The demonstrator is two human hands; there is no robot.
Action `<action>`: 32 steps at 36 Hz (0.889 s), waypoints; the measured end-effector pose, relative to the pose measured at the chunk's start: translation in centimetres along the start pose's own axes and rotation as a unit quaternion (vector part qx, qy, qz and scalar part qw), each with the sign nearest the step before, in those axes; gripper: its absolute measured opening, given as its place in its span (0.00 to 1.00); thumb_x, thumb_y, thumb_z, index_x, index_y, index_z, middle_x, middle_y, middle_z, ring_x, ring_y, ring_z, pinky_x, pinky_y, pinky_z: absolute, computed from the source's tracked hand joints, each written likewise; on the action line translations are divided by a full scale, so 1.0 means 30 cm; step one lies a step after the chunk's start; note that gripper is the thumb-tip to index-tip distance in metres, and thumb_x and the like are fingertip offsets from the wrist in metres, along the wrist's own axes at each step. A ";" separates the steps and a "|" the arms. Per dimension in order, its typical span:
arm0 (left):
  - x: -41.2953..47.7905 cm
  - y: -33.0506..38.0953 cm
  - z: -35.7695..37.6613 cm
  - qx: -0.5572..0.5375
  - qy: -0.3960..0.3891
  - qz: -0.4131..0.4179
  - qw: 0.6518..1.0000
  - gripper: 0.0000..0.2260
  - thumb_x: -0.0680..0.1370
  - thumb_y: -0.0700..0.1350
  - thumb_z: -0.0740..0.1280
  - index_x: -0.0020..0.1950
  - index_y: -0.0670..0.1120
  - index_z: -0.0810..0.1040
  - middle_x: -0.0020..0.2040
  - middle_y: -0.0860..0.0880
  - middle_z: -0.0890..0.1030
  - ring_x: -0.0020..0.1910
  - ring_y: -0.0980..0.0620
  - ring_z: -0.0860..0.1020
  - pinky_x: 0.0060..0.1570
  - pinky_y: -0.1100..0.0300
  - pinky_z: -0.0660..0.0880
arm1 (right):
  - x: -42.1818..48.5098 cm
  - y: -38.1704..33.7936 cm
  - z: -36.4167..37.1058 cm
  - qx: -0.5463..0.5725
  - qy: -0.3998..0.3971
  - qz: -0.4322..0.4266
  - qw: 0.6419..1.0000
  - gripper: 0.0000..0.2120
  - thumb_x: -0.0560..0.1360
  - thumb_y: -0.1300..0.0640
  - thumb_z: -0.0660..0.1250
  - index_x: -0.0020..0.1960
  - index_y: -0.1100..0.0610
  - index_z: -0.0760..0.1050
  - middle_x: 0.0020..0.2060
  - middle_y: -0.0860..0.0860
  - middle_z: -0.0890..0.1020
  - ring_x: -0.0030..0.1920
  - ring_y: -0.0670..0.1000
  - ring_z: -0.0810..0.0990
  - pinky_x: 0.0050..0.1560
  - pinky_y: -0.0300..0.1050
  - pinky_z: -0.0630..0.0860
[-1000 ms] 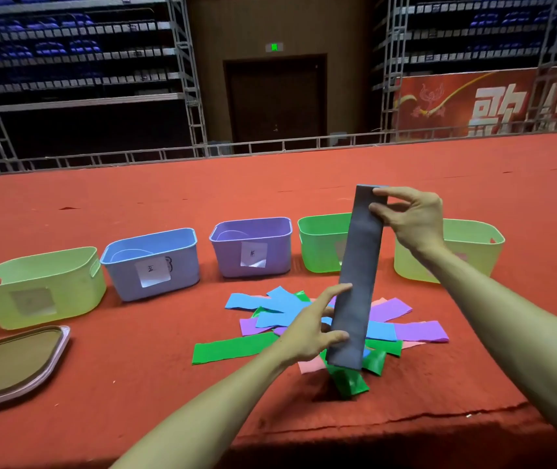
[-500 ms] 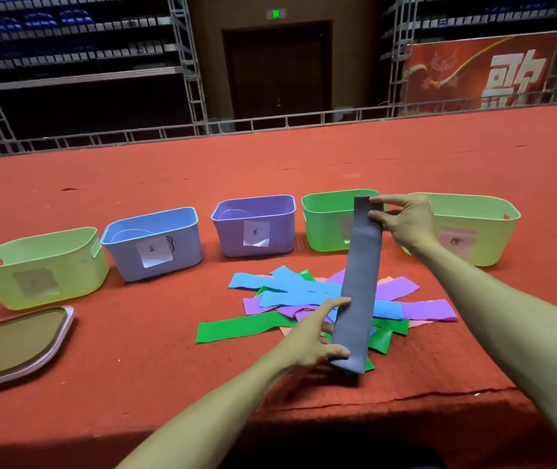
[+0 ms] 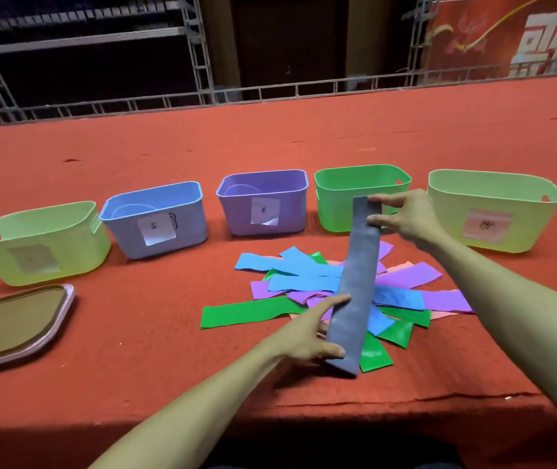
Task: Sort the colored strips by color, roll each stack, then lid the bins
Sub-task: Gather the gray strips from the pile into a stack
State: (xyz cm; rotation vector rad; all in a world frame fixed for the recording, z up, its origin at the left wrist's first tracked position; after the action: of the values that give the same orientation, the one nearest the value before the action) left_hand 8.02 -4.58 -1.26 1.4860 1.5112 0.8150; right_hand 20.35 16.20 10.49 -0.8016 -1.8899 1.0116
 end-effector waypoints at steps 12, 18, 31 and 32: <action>-0.222 -0.099 -0.349 -0.024 0.092 -0.022 0.995 0.36 0.73 0.30 0.69 0.74 0.53 0.60 0.50 0.57 0.78 0.42 0.52 0.76 0.44 0.54 0.76 | 0.163 -0.066 0.424 -0.020 -0.021 -0.027 0.999 0.21 0.64 0.64 0.78 0.56 0.56 0.82 0.47 0.49 0.84 0.40 0.45 0.79 0.46 0.54 0.82; -0.396 -0.261 -0.577 -0.054 0.159 -0.051 0.984 0.37 0.71 0.33 0.71 0.72 0.60 0.62 0.44 0.43 0.82 0.41 0.51 0.75 0.44 0.52 0.74 | 0.218 -0.177 0.799 0.017 -0.067 -0.058 0.996 0.20 0.65 0.67 0.77 0.56 0.60 0.81 0.46 0.51 0.84 0.36 0.37 0.77 0.39 0.41 0.82; -0.677 -0.527 -0.870 -0.069 0.219 -0.125 0.965 0.36 0.71 0.35 0.73 0.70 0.60 0.63 0.49 0.34 0.82 0.44 0.48 0.77 0.52 0.46 0.76 | 0.235 -0.204 1.440 0.015 -0.144 -0.044 0.988 0.20 0.63 0.64 0.78 0.55 0.58 0.82 0.47 0.51 0.84 0.43 0.43 0.79 0.46 0.36 0.79; -0.692 -0.547 -0.881 -0.075 0.218 -0.128 0.965 0.35 0.71 0.36 0.74 0.70 0.60 0.63 0.47 0.33 0.82 0.43 0.49 0.75 0.49 0.49 0.75 | 0.231 -0.203 1.475 0.010 -0.150 -0.047 0.988 0.20 0.64 0.64 0.78 0.55 0.59 0.82 0.47 0.52 0.84 0.43 0.43 0.78 0.43 0.30 0.77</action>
State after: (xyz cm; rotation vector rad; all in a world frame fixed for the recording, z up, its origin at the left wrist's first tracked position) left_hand -24.12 -23.69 -1.93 1.0106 1.8683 1.1189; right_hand -22.58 3.86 3.53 -0.5654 -2.1449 1.1406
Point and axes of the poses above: each hand's wrist, its own x-axis towards the middle knuckle, its own z-axis out of the palm, y = z × x, the point moved 3 cm from there along x, towards the middle knuckle
